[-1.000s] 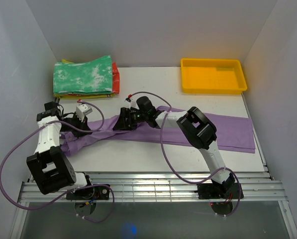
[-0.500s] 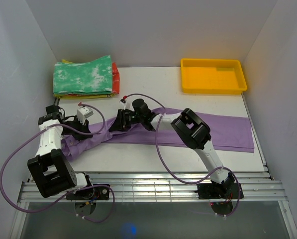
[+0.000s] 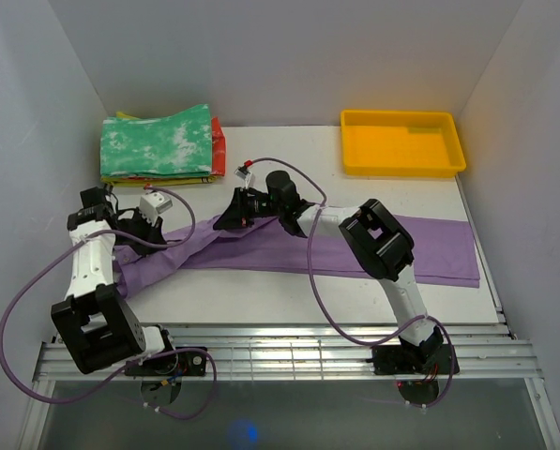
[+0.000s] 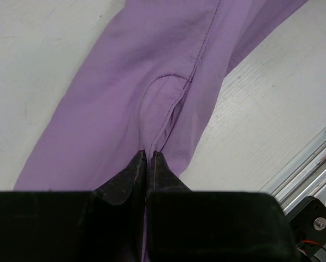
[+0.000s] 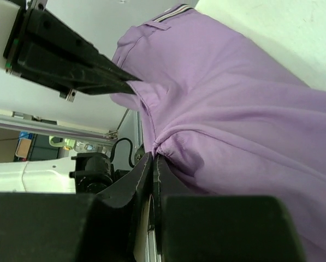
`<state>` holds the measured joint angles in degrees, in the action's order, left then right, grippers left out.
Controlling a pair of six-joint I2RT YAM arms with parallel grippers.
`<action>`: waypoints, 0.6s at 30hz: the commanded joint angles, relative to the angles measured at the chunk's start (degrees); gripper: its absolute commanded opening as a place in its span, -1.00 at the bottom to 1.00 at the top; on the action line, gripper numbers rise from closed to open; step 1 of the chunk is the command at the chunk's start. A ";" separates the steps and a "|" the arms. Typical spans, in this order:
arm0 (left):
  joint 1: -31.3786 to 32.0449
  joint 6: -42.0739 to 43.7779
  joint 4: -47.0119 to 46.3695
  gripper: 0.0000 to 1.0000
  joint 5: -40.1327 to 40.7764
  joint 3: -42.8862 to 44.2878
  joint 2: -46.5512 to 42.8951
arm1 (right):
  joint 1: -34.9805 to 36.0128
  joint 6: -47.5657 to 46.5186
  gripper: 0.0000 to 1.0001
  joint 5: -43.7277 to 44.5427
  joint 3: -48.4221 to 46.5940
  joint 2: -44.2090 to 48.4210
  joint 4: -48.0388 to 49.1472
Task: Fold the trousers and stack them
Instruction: Fold the trousers
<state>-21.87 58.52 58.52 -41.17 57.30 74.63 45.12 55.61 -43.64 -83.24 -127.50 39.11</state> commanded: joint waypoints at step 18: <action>-1.34 -8.33 3.44 -1.00 -1.11 22.67 14.48 | -16.47 -50.85 0.99 -3.57 -4.21 16.56 -36.77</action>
<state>-22.81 52.71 62.22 -40.12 75.02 87.83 31.79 28.62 -46.26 -86.52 -120.09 19.97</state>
